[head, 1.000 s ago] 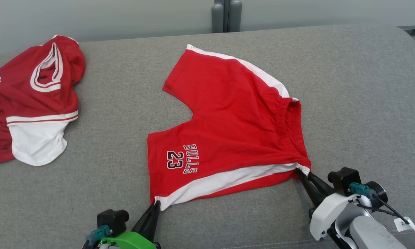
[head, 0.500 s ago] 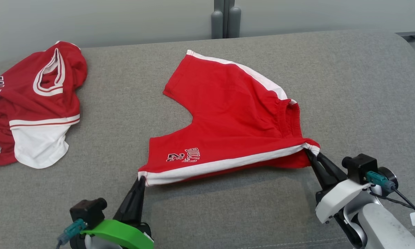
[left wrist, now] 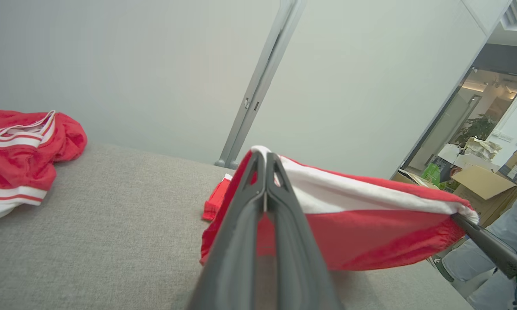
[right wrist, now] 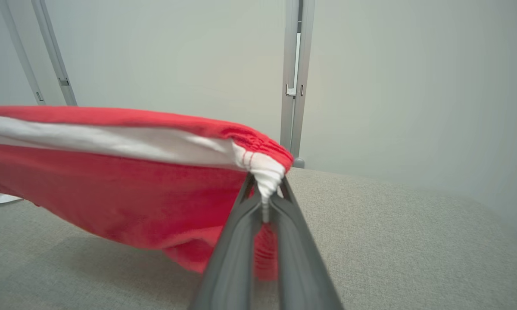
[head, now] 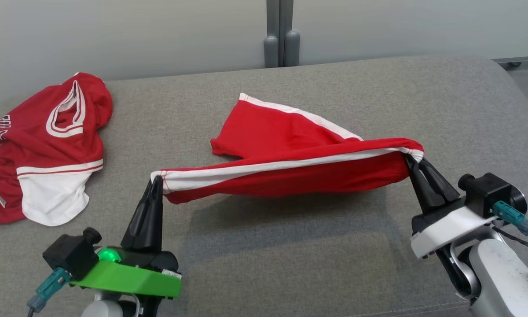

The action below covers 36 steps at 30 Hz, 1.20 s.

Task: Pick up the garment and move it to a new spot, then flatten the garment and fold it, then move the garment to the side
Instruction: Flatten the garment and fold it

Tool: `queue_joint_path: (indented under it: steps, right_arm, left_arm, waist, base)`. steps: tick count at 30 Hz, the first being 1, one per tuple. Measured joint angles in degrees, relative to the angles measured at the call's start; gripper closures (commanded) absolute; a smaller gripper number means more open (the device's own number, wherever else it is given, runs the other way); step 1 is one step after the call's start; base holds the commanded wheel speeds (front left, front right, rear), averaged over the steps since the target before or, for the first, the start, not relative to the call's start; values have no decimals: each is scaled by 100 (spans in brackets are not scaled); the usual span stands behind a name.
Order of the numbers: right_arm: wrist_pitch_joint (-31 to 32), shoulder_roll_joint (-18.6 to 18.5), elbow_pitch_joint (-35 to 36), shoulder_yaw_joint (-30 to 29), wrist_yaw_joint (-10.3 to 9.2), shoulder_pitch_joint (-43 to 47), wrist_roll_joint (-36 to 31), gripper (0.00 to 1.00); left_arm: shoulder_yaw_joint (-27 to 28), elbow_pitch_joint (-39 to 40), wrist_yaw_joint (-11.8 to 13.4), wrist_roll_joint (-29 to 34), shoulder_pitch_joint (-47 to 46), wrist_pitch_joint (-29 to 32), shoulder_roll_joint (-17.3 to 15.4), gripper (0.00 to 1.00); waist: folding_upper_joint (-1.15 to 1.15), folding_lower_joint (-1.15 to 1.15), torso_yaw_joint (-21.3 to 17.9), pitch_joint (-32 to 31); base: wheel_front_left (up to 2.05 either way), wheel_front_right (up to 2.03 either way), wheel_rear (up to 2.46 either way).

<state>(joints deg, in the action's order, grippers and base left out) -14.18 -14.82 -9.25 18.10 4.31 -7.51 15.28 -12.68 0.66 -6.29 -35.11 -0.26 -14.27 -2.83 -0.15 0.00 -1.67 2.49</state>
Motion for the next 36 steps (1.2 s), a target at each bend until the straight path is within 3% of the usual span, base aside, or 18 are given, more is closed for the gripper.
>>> queue_joint_path:
  steps: [12,21,36]
  right_arm:
    - [238,-344,154,77,-11,806,88,100]
    - [476,-331,126,79,55,902,348,100]
    - [877,46,-215,265,172,-455,649,100]
  left_arm:
    - [-310,893,-8,238,531,-15,-13,100]
    - [-292,595,-7,247,658,156,-188,100]
    - [-200,-583,135,847,-2146,925,-383,100]
  waist:
    - [0,0,0,26]
    - [0,0,-20,318]
    - [0,0,-336,1234]
  base:
    - [0,0,0]
    - [0,0,0]
    - [0,0,0]
